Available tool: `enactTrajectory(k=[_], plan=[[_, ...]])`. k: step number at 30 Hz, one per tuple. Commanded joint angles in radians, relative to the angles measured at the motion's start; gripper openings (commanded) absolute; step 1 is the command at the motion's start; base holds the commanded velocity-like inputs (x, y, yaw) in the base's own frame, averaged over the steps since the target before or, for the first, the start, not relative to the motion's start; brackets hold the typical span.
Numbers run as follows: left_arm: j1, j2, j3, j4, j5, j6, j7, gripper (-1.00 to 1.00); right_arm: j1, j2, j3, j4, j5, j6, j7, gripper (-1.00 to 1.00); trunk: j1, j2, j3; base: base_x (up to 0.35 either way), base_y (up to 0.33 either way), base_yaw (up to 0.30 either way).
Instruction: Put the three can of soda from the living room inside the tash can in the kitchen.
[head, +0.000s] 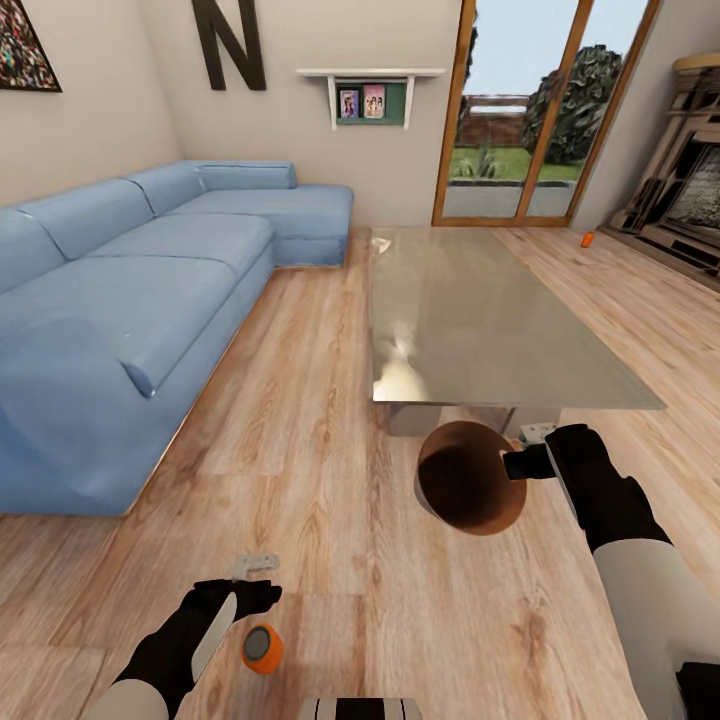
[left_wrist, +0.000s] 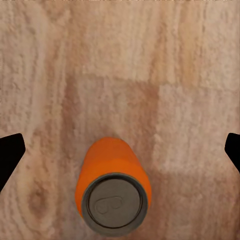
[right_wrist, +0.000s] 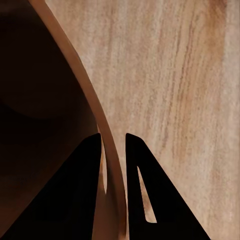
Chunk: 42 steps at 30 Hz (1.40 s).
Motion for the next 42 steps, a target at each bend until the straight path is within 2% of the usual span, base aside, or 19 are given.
enactTrajectory(k=[1, 12, 26, 42], plan=[[0.0, 0.0, 0.0, 0.0, 0.0, 0.0, 0.0, 1.0, 0.0, 0.0, 0.0, 0.0, -0.016, 0.002, 0.003, -1.0, 0.0, 0.0, 0.0, 0.003, 0.0, 0.0], [0.0, 0.0, 0.0, 0.0, 0.0, 0.0, -0.001, 1.0, 0.0, -0.002, -0.001, 0.0, -0.016, 0.002, 0.003, -1.0, 0.0, 0.0, 0.0, 0.0, 0.0, 0.0], [0.0, 0.0, 0.0, -0.001, 0.0, 0.0, -0.001, 1.0, 0.0, -0.004, -0.002, 0.018, -0.016, 0.002, 0.003, -1.0, 0.0, 0.0, 0.0, -0.136, 0.0, 0.0], [-0.001, 0.0, 0.001, 0.0, 0.002, 0.001, -0.002, 1.0, -0.001, 0.0, 0.0, 0.029, -0.016, 0.002, 0.003, -1.0, 0.007, -0.004, -0.062, -0.004, 0.0, 0.0]])
